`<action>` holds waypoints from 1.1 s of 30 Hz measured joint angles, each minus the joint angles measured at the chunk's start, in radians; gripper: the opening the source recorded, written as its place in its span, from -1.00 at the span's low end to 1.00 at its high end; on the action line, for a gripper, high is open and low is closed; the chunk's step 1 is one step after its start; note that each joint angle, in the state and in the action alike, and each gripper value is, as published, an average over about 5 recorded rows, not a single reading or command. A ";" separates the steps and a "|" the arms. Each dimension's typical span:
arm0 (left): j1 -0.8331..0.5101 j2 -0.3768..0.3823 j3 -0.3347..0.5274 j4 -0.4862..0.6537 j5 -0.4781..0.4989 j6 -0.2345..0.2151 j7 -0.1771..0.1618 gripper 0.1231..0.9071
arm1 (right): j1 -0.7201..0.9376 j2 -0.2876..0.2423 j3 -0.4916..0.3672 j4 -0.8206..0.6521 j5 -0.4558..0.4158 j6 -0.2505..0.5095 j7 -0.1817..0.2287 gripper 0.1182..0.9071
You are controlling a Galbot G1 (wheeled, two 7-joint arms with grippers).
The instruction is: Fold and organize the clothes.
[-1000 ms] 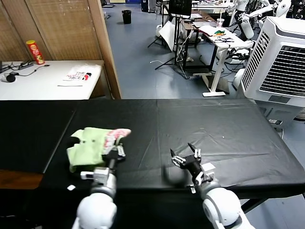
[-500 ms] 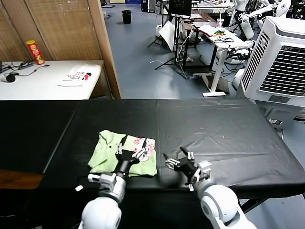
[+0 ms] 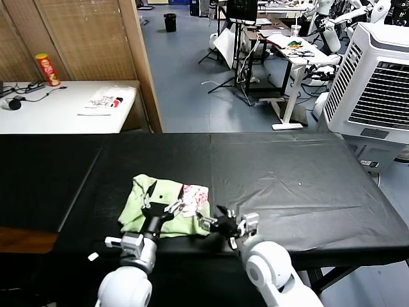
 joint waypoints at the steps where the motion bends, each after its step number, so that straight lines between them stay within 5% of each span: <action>1: 0.000 0.000 -0.001 0.002 0.000 0.000 0.000 0.72 | -0.004 0.000 -0.001 -0.001 0.004 -0.001 0.002 0.47; 14: 0.004 -0.004 -0.013 0.021 0.008 -0.013 -0.005 0.72 | -0.059 -0.003 0.032 0.035 0.083 -0.028 0.048 -0.95; 26: 0.010 -0.005 -0.019 0.035 0.002 -0.027 -0.007 0.72 | -0.192 -0.041 0.162 0.134 0.224 -0.067 0.132 -0.99; 33: 0.011 -0.006 -0.021 0.039 -0.003 -0.027 -0.009 0.72 | -0.225 -0.071 0.253 0.161 0.241 -0.069 0.106 -0.99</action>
